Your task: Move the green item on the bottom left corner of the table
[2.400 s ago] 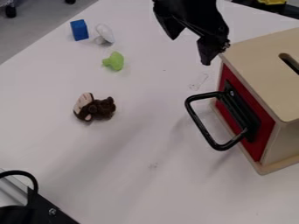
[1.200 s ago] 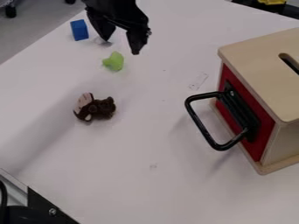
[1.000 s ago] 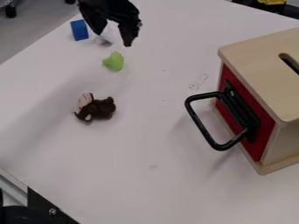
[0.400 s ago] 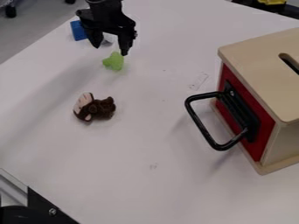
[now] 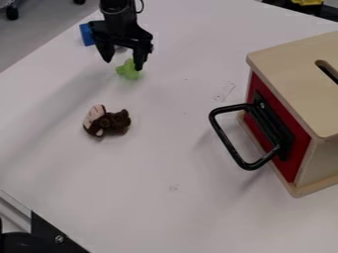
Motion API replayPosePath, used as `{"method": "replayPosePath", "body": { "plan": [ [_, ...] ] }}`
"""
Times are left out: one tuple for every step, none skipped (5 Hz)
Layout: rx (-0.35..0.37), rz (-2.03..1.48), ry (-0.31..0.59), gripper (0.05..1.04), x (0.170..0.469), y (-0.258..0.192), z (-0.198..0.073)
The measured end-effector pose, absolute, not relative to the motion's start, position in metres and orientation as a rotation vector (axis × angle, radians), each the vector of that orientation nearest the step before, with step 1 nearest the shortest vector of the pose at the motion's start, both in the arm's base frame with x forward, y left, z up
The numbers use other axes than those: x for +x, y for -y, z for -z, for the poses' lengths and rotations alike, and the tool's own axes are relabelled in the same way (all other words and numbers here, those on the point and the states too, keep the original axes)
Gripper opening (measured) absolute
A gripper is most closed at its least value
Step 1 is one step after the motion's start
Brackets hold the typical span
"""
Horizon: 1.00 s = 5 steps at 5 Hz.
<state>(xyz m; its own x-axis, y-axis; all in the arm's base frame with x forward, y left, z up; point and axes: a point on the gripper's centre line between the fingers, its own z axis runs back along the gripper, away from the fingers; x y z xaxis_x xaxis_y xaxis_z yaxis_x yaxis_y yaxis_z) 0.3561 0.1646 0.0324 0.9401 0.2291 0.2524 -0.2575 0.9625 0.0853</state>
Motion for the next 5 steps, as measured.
{"method": "replayPosePath", "body": {
  "plan": [
    [0.127, -0.277, 0.197, 0.998, 0.354, -0.168, -0.023],
    [0.098, -0.290, 0.163, 0.998, 0.354, -0.165, -0.012],
    [0.098, -0.300, 0.163, 0.970, 0.358, -0.168, -0.011],
    [0.103, -0.318, 0.163, 0.755, 0.358, -0.168, -0.011],
    [0.102, -0.322, 0.168, 0.747, 0.361, -0.169, -0.014]
  ]
}}
